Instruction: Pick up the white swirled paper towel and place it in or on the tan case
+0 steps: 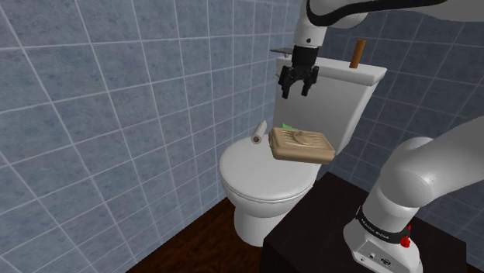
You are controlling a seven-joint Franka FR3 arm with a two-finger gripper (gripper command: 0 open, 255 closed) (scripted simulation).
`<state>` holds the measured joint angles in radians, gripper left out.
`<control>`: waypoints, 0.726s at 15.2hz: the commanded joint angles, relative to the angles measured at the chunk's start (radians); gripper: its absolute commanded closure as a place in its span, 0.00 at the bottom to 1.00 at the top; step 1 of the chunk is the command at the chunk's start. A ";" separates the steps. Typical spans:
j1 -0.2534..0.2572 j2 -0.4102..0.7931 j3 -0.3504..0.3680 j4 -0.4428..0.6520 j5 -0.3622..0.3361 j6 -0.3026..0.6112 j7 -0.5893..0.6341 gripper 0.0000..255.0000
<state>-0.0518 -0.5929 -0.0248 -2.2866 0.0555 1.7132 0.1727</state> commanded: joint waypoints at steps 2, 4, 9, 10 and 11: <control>-0.015 0.116 0.017 0.037 -0.005 0.061 0.062 0.00; -0.024 0.195 0.024 0.071 -0.011 0.094 0.101 0.00; -0.047 0.395 0.033 0.177 -0.031 0.155 0.198 0.00; -0.051 0.435 0.034 0.202 -0.036 0.164 0.217 0.00; -0.054 0.475 0.033 0.228 -0.041 0.171 0.236 0.00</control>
<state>-0.1021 -0.1627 0.0080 -2.0886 0.0195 1.8762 0.3876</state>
